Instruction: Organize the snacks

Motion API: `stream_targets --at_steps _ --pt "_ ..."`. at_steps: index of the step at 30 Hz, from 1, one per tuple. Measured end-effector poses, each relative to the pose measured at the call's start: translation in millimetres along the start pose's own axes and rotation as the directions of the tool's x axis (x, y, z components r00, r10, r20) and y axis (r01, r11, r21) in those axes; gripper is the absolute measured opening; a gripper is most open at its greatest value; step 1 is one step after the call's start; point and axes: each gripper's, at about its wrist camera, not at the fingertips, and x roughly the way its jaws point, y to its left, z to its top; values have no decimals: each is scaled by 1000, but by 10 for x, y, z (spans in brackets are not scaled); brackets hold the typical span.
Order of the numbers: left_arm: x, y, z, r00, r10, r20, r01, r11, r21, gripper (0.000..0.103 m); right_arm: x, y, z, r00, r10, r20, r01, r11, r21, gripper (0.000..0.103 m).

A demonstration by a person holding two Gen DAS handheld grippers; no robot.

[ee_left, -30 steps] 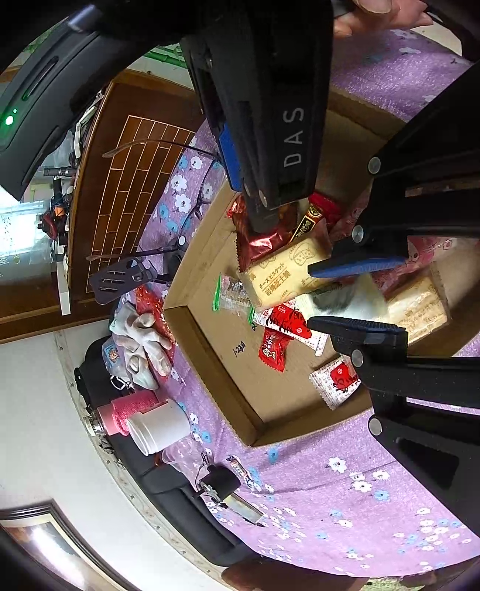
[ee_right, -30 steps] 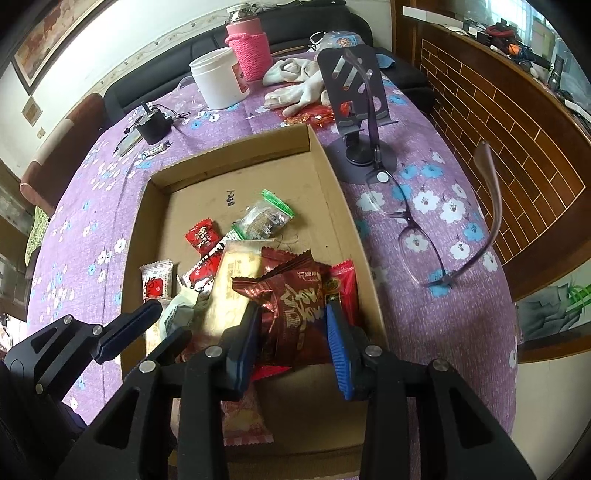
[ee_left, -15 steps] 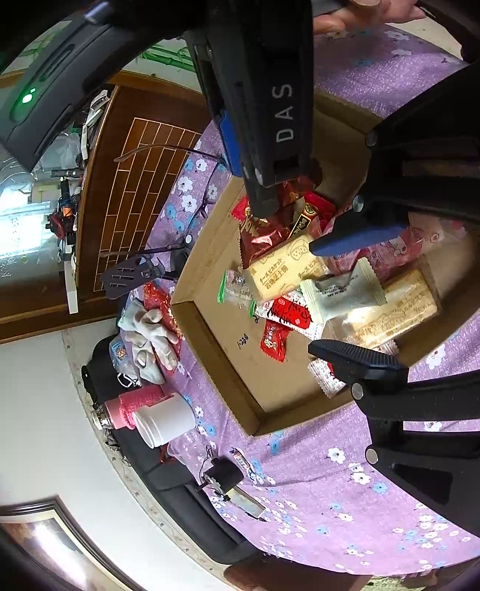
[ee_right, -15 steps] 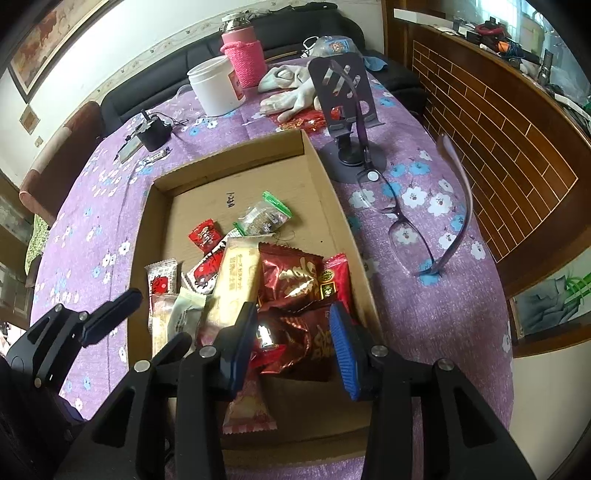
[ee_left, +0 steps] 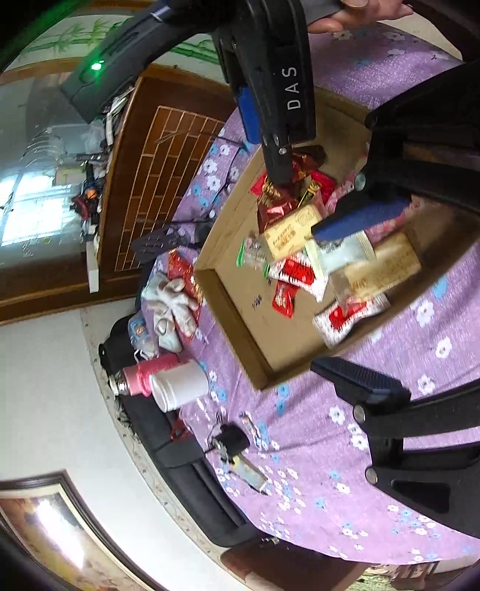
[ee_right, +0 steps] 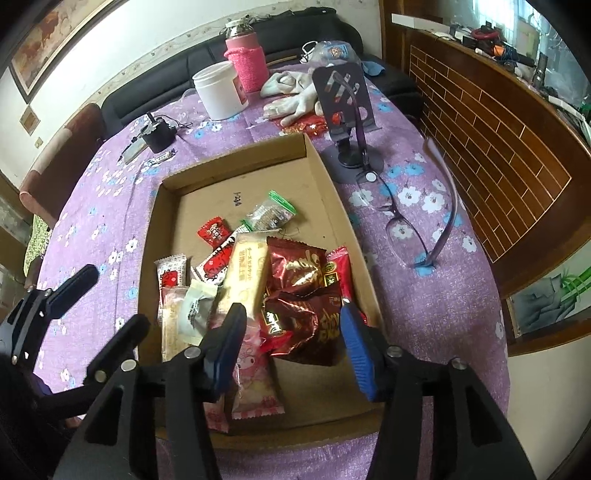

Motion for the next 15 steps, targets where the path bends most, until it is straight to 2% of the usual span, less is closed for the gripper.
stream_targets --at_steps 1,9,15 --pt "-28 41 -10 1000 10 6 -9 1000 -13 77 0 15 3 1000 5 -2 -5 1000 1 52" --pt "-228 356 -142 996 84 18 -82 993 -79 81 34 308 31 1000 16 -6 -17 999 -50 59" --pt "-412 644 -295 989 144 17 -140 980 -139 91 71 642 68 999 47 -6 -47 994 -99 61"
